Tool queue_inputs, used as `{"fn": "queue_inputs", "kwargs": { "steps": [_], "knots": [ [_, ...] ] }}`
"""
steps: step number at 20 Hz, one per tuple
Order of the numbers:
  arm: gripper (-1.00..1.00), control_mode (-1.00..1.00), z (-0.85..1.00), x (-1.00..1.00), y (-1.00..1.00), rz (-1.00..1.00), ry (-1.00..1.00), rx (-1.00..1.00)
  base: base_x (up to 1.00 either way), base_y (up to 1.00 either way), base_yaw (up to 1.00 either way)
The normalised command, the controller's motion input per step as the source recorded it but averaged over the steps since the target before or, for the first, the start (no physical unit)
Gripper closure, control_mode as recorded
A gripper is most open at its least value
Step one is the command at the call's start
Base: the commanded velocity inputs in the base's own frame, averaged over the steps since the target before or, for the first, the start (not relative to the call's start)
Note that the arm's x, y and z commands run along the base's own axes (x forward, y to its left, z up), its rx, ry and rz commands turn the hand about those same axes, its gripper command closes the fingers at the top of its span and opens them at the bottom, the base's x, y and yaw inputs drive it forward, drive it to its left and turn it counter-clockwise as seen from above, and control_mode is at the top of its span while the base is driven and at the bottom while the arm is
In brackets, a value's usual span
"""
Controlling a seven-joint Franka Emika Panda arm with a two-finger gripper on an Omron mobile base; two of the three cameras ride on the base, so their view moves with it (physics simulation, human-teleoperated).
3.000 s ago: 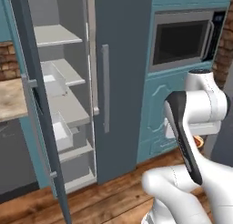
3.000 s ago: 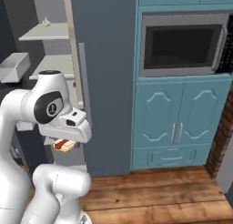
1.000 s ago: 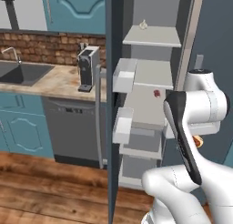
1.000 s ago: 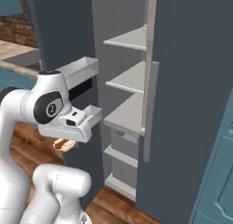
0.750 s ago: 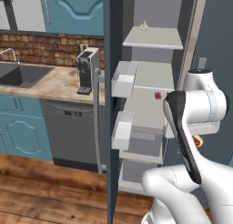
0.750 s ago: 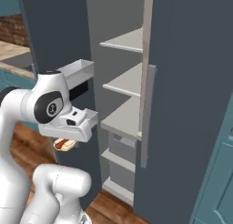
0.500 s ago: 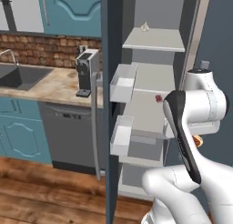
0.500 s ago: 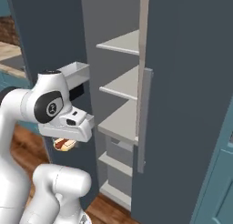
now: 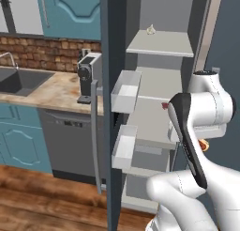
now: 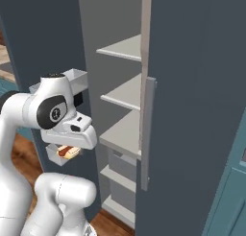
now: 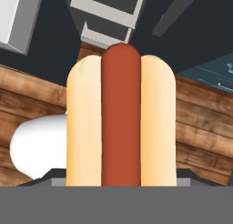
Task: Store the hot dog in the freezer for long-term storage. Close the freezer door after placing the cooked food.
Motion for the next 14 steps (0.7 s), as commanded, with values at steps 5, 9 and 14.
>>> {"fn": "queue_inputs", "kwargs": {
  "steps": [5,9,14],
  "knots": [
    [1.00,1.00,0.00,0.00,0.00,0.00,0.00,0.00,0.00,0.00,0.02],
    [1.00,1.00,0.00,0.00,0.00,0.00,0.00,0.00,0.00,0.00,0.01],
    [1.00,1.00,0.00,0.00,0.00,0.00,0.00,0.00,0.00,0.00,0.02]
  ]
}}
